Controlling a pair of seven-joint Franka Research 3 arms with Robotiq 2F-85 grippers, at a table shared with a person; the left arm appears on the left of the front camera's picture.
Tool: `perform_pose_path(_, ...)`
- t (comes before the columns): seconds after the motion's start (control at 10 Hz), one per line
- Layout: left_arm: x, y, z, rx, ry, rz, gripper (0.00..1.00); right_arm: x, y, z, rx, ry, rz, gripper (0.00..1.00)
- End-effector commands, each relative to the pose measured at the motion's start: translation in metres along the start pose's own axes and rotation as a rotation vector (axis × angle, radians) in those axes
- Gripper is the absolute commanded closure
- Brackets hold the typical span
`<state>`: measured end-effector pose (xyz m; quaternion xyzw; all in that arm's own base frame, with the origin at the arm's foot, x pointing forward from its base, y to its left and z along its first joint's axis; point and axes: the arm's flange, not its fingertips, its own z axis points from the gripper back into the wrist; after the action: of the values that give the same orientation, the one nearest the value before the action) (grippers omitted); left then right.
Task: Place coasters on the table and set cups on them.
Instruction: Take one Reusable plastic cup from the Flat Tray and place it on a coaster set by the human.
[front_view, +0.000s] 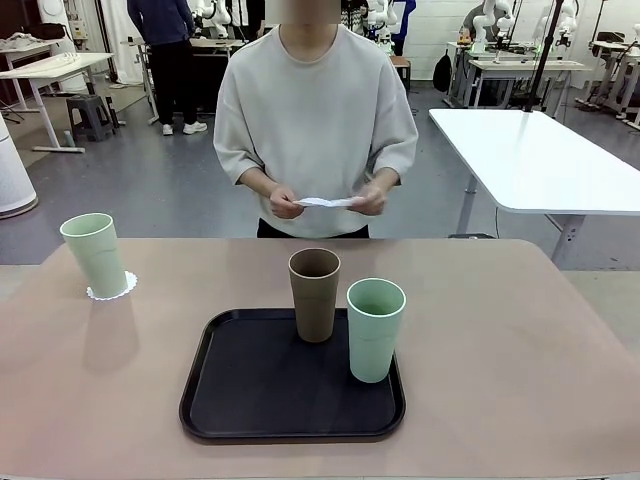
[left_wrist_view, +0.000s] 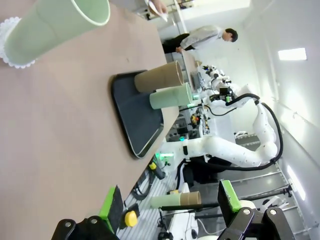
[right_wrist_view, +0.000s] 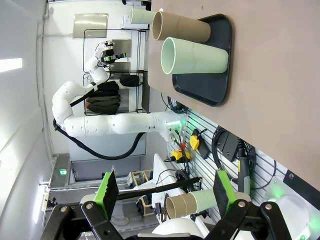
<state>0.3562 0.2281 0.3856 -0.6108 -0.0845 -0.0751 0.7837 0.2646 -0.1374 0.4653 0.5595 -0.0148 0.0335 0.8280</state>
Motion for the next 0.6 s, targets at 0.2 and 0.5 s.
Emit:
perform_pose_path(0.2, 0.0006, -0.0015, 0.0013, 0.006, -0.003, 0.008, 0.00, 0.0007, -0.0001, 0.0000, 0.014, -0.001, 0.009, 0.00)
perform_pose_path(0.5, 0.0006, -0.0015, 0.0013, 0.006, -0.003, 0.008, 0.00, 0.0007, -0.0001, 0.0000, 0.014, -0.001, 0.009, 0.00)
